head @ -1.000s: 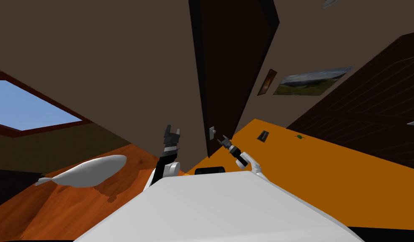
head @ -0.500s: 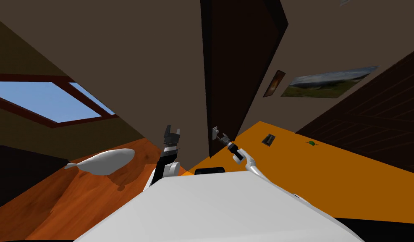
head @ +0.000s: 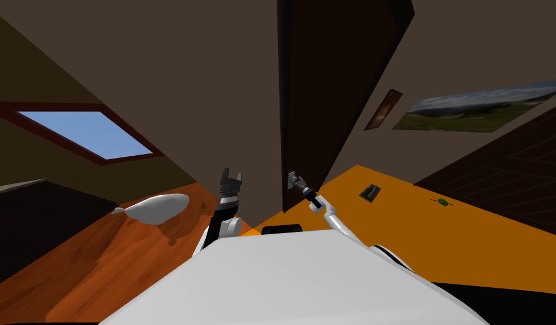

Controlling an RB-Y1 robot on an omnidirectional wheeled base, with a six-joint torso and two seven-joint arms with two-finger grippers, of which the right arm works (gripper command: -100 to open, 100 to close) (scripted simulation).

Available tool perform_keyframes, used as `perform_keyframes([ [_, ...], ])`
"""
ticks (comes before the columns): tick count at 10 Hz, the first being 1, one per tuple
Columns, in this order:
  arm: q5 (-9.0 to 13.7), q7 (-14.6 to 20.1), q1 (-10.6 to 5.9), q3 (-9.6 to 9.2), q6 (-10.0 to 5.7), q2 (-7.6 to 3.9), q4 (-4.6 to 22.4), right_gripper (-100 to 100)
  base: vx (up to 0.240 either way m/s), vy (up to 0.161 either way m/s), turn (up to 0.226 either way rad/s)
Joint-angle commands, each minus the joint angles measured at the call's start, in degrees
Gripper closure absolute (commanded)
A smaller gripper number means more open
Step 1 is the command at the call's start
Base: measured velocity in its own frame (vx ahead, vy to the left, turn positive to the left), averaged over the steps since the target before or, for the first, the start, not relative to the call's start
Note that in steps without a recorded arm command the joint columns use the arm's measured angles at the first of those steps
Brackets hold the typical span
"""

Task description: Pull the door open

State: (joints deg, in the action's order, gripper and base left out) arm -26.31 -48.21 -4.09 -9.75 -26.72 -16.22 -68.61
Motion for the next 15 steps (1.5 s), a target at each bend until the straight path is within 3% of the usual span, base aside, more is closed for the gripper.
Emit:
perform_keyframes([
  [1, 0.64, -1.02, -1.78, 0.46, 0.12, 0.79, 2.36, -100, 0.043, -0.009, 0.099],
  [2, 0.86, -1.31, -2.36, 0.58, 0.29, 1.01, 3.0, -100, 0.042, -0.005, 0.056],
  [3, 0.67, -0.95, -1.87, 0.41, 0.43, 0.78, 2.21, -100, 0.019, -0.003, 0.01],
  [4, 0.67, -0.95, -1.87, 0.41, 0.43, 0.78, 2.21, 100, 0.0, 0.0, 0.0],
  [9, 0.67, -0.95, -1.87, 0.41, 0.43, 0.78, 2.21, 100, -0.001, 0.001, 0.001],
  [15, 4.84, 6.63, -2.96, 0.26, 0.25, 0.61, 3.75, 100, -0.07, -0.054, 0.112],
])
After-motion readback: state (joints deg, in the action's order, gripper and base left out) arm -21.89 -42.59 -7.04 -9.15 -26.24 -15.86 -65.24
